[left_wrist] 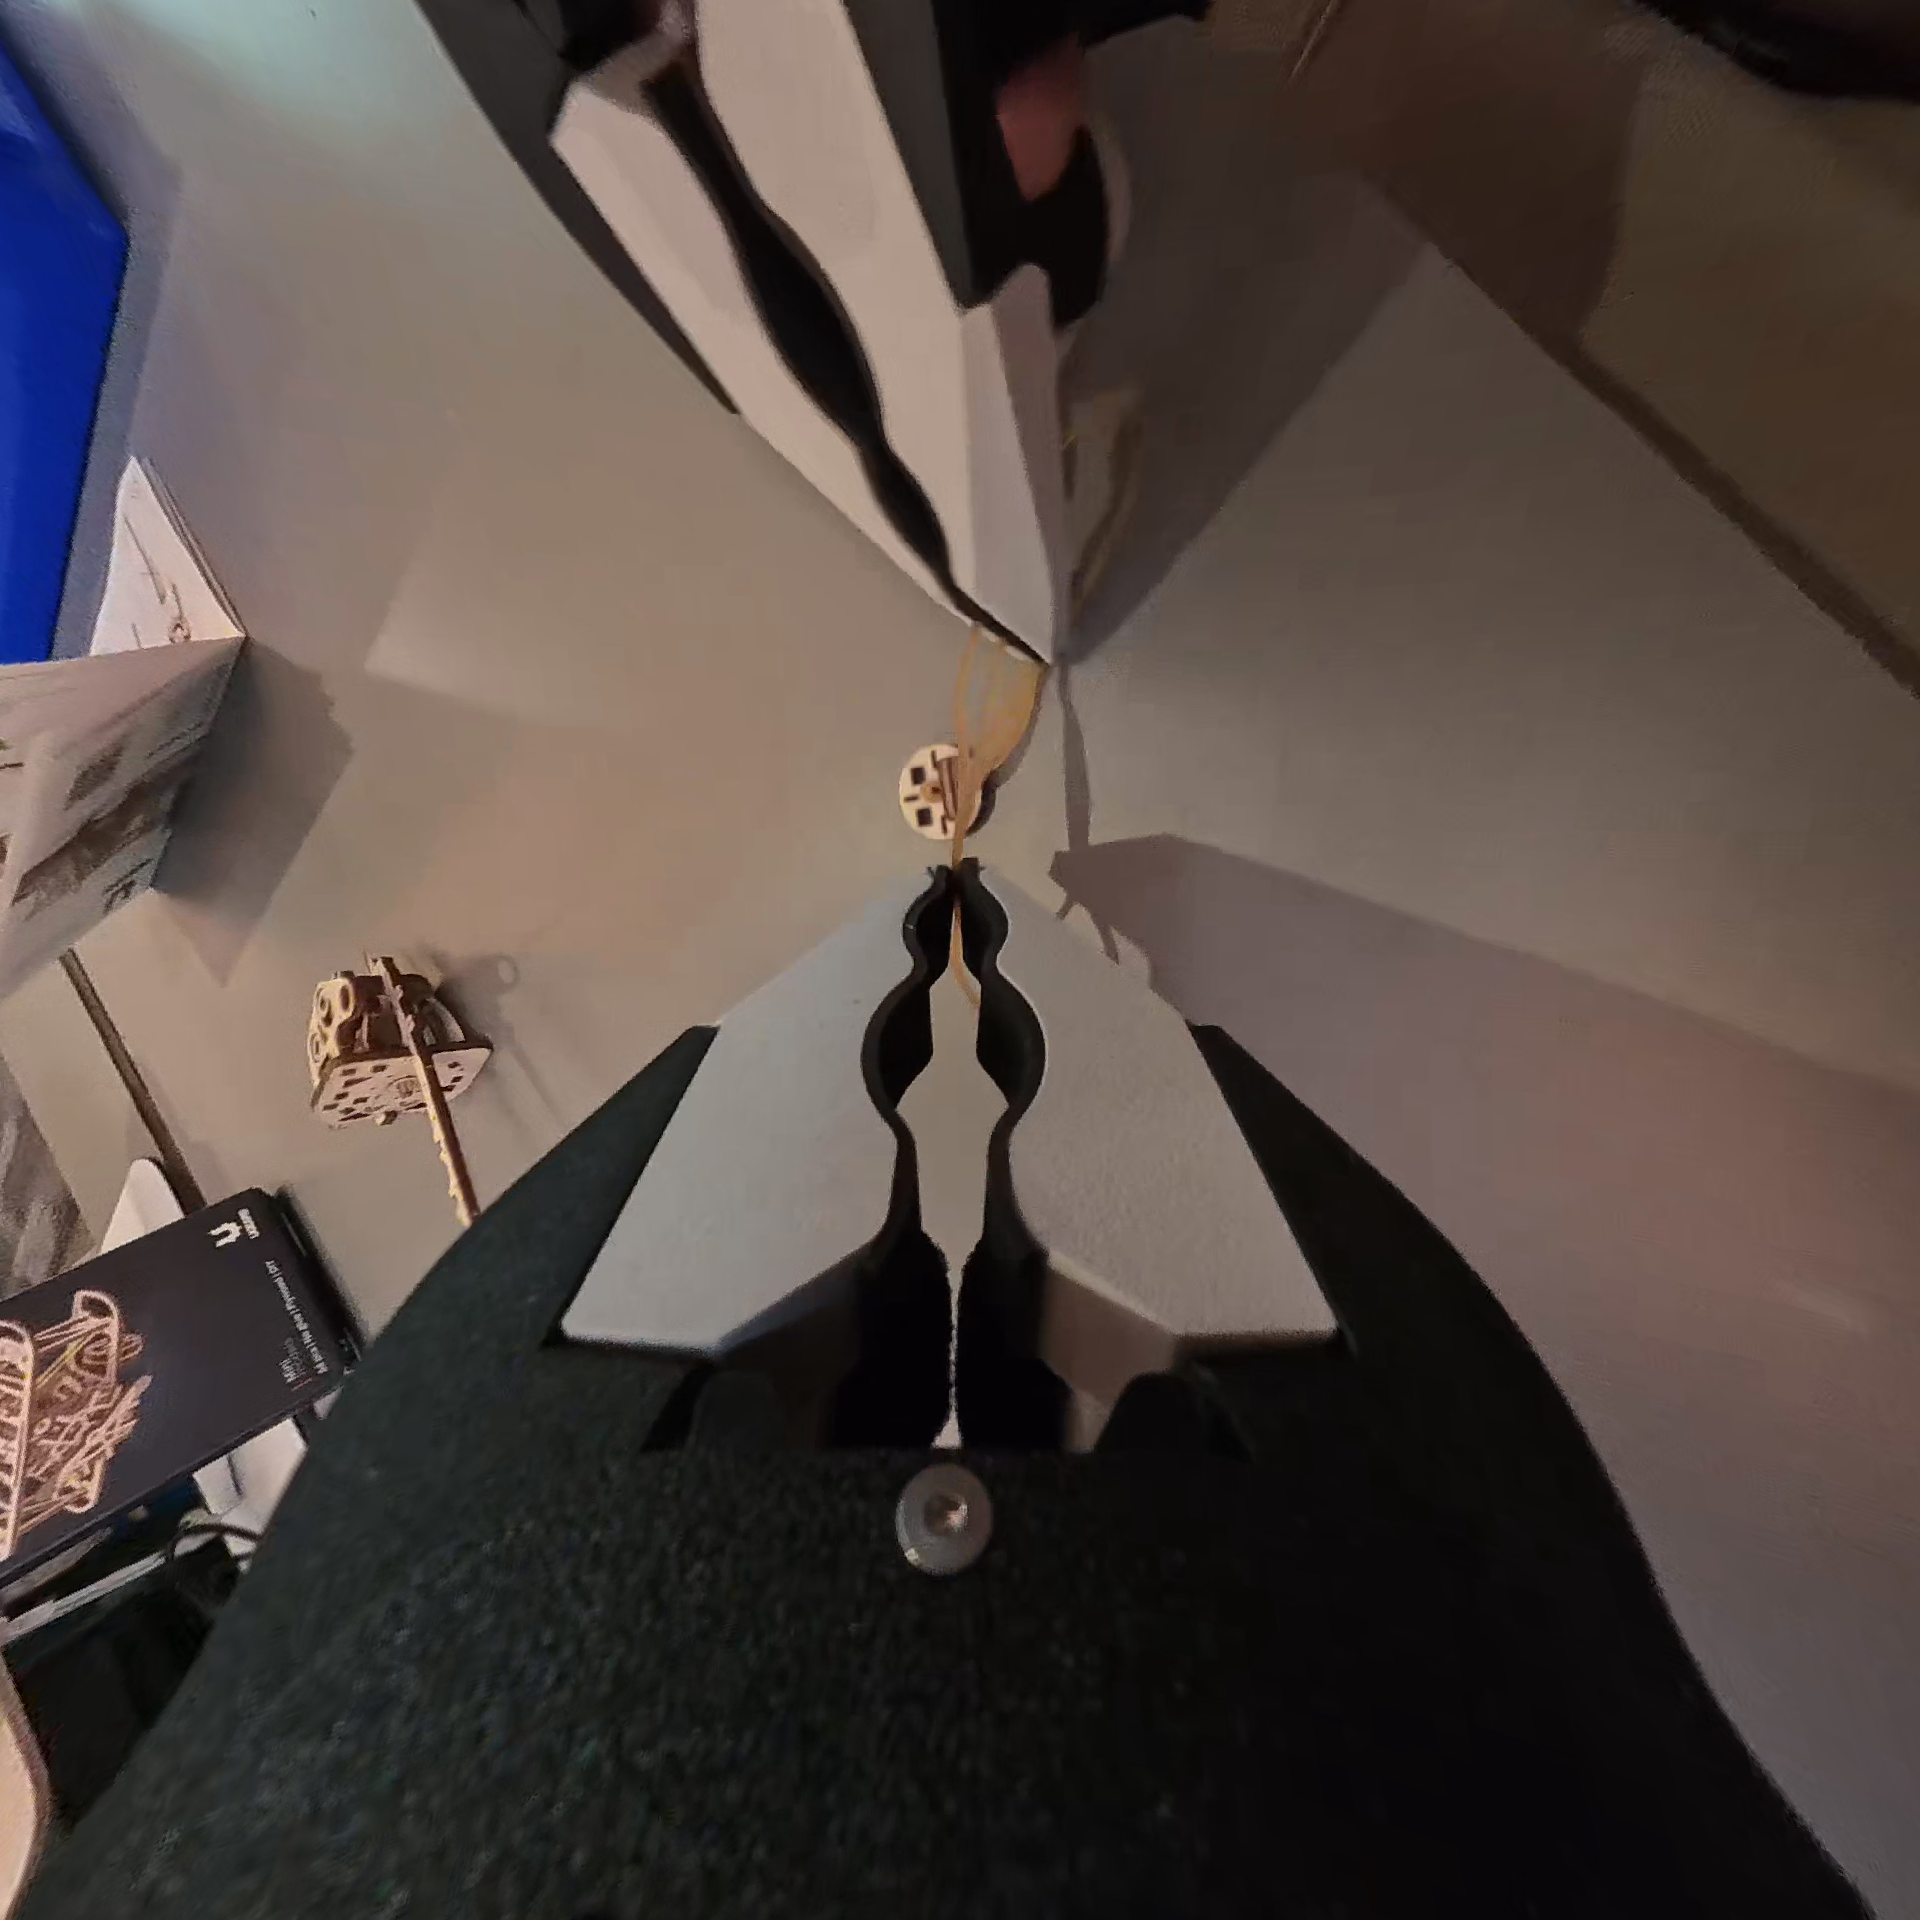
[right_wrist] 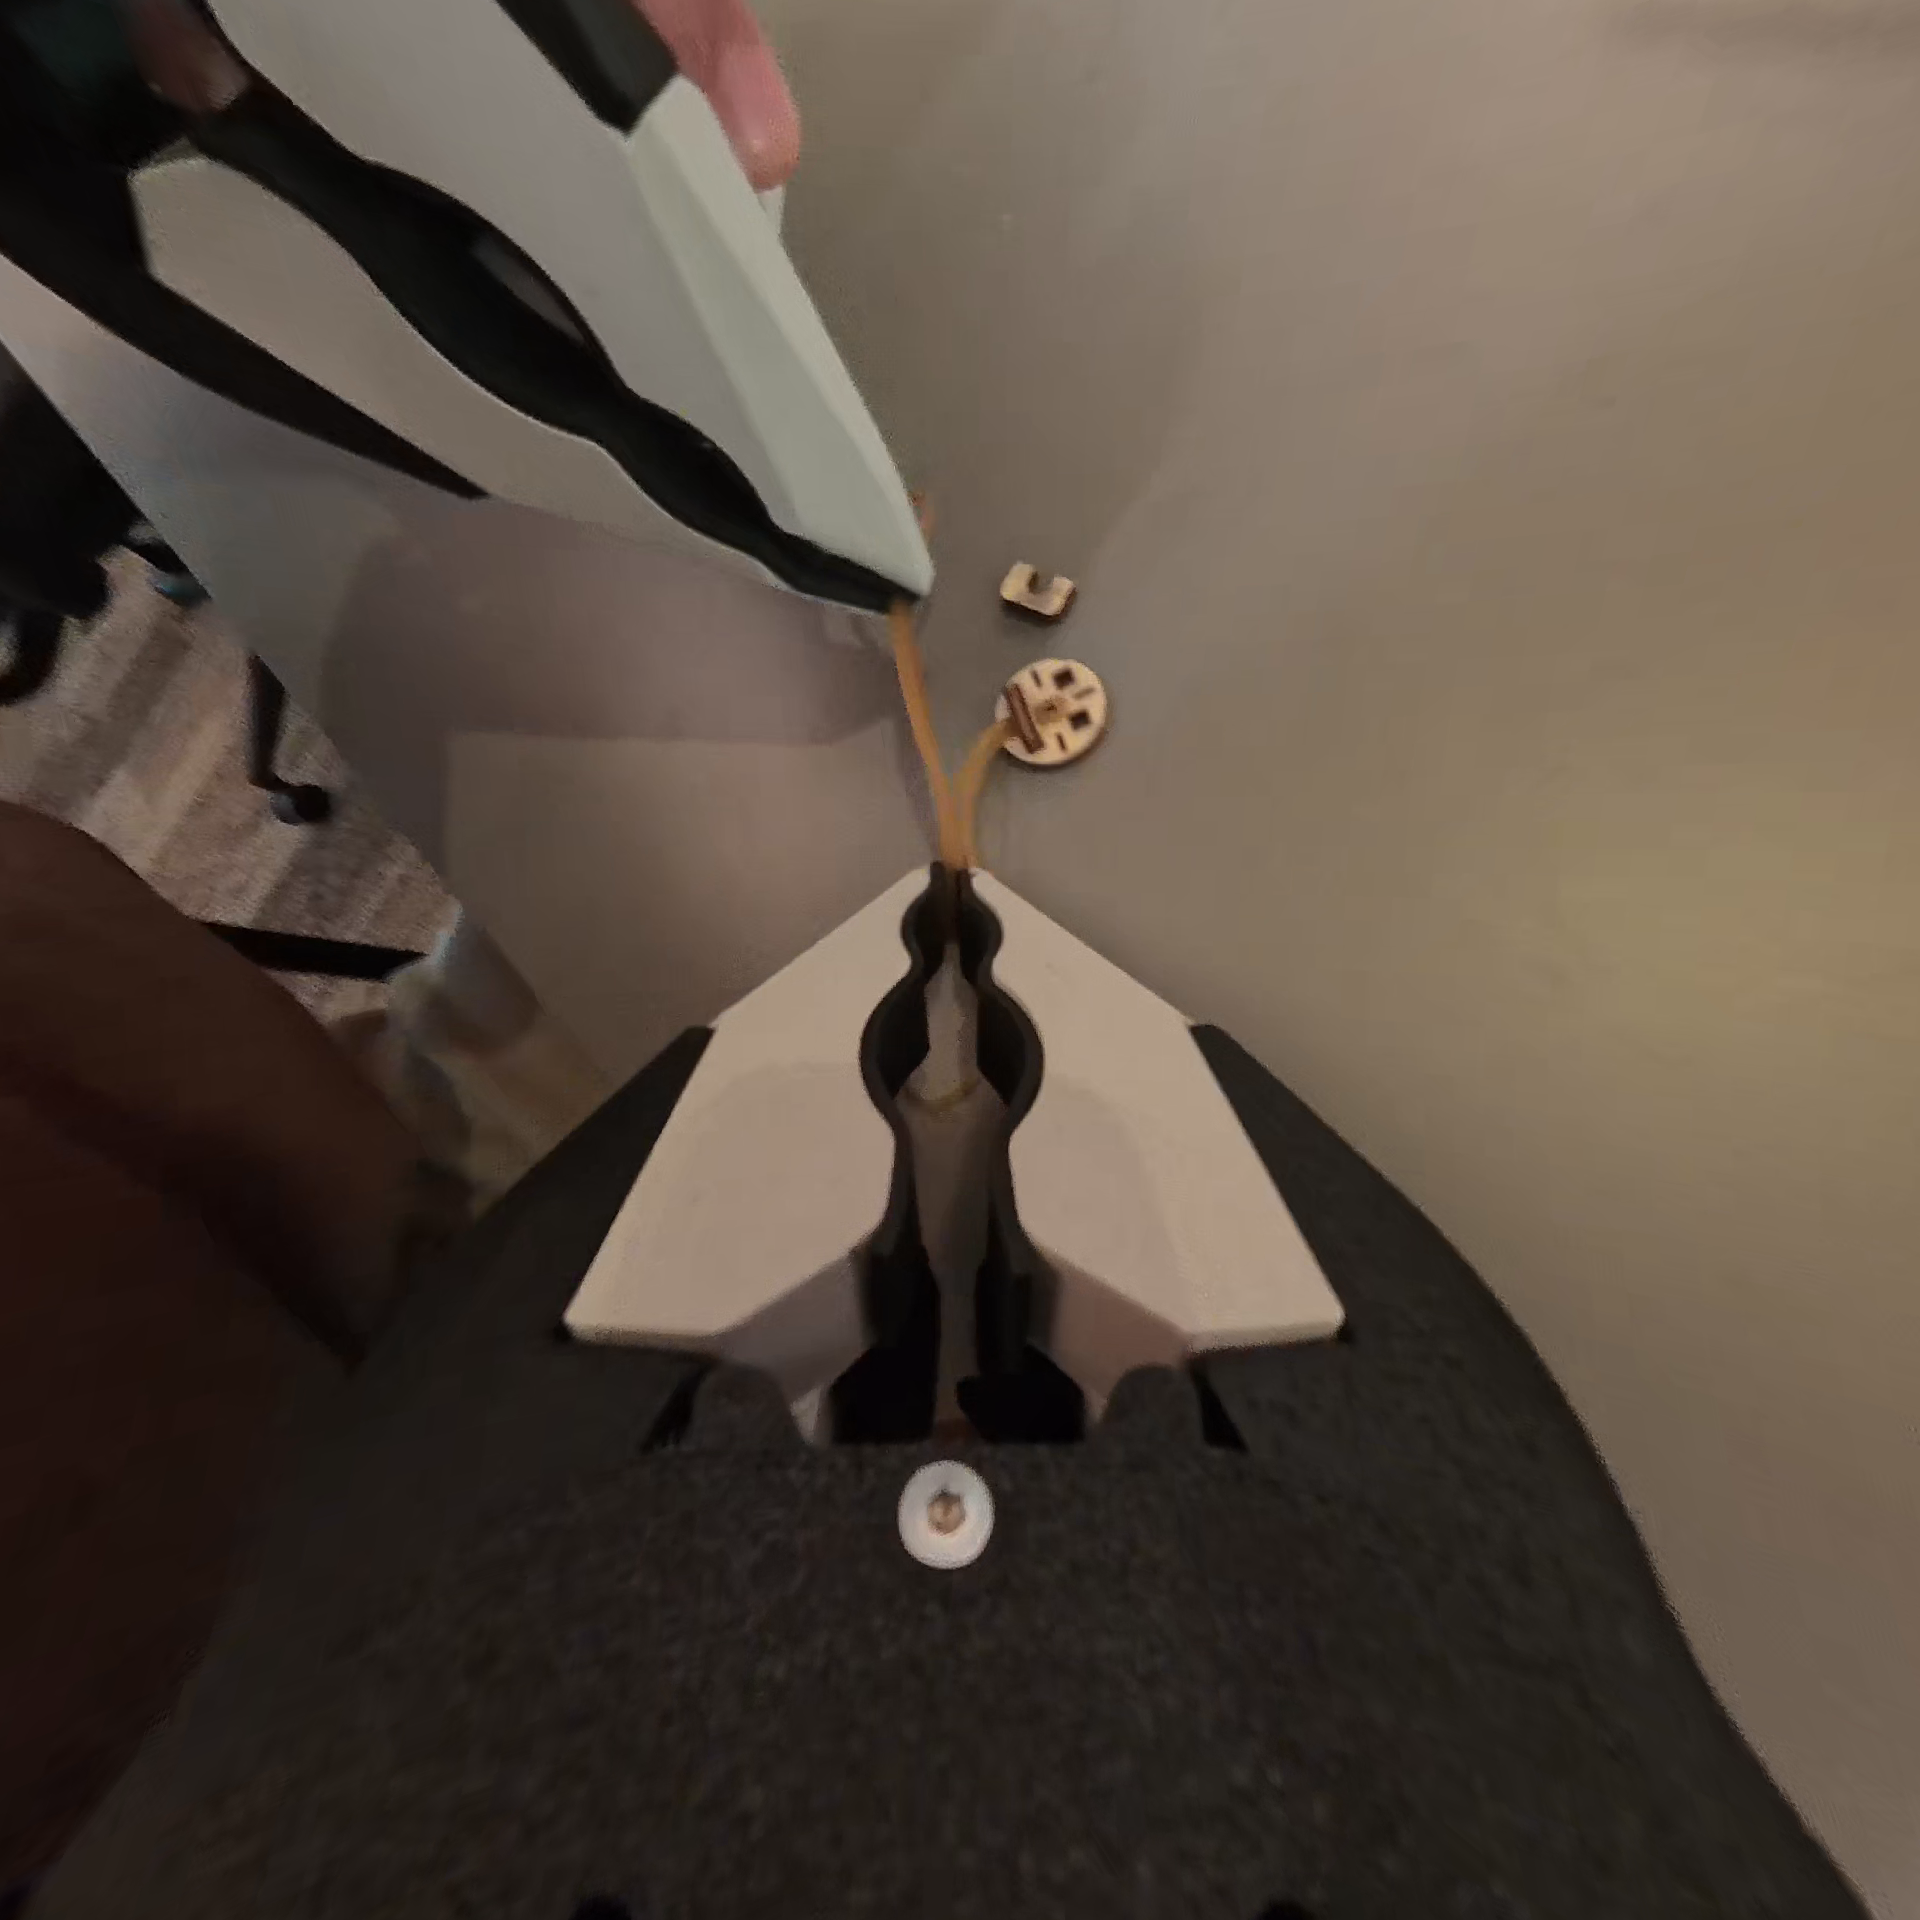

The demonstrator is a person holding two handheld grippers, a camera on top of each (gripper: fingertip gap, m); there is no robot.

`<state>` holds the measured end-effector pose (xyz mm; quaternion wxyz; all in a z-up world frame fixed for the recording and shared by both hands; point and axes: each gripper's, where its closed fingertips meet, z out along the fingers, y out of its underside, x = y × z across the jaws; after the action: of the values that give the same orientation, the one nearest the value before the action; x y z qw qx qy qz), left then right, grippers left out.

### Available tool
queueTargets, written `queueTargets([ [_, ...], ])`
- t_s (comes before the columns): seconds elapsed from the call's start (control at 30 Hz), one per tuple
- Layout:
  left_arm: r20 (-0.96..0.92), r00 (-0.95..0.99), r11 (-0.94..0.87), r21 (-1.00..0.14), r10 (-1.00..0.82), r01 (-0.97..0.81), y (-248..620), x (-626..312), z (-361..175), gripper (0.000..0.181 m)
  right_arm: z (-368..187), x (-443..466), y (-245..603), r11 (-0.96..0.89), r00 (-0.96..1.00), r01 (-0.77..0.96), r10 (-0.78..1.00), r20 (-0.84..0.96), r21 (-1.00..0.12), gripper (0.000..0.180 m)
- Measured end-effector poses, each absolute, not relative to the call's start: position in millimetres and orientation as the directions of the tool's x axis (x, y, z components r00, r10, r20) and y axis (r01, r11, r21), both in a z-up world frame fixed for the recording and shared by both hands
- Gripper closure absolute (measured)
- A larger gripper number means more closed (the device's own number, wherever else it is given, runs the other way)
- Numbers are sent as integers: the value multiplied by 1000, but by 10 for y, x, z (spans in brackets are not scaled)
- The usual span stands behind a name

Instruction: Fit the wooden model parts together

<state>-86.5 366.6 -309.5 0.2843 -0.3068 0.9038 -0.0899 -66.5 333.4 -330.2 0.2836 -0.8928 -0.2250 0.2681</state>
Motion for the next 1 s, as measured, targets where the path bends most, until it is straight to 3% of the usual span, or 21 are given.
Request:
queueTargets([
  [0.17, -458, -638, 785, -353, -619, -509, 3651, -727, -3109, 181, -3292, -202, 3501, -682, 790, 385, 592, -161, -622, 180],
  [0.3, -416, -639, 763, -372, -646, -529, 3702, -659, -3090, 181, -3018, -379, 3452, -689, 727, 280, 607, -321, -668, 180],
  [0.43, -388, -652, 758, -371, -651, -536, 3774, -755, -3016, 181, -3103, -861, 3257, -763, 649, 137, 551, -524, -631, 179],
  [0.57, -361, -663, 754, -362, -656, -549, 3768, -846, -2991, 181, -3272, -939, 3347, -745, 713, 126, 528, -462, -655, 179],
  [0.63, -372, -667, 764, -333, -646, -553, 3803, -878, -3016, 181, -3273, -847, 3430, -690, 773, 174, 538, -336, -703, 180],
  [0.9, -372, -648, 747, -373, -664, -551, 3797, -811, -3019, 181, -3303, -308, 3611, -656, 848, 321, 521, -101, -683, 180],
  [1.0, -380, -653, 754, -375, -656, -539, 3792, -708, -3090, 181, -3294, -243, 3615, -643, 813, 372, 573, -99, -669, 180],
])
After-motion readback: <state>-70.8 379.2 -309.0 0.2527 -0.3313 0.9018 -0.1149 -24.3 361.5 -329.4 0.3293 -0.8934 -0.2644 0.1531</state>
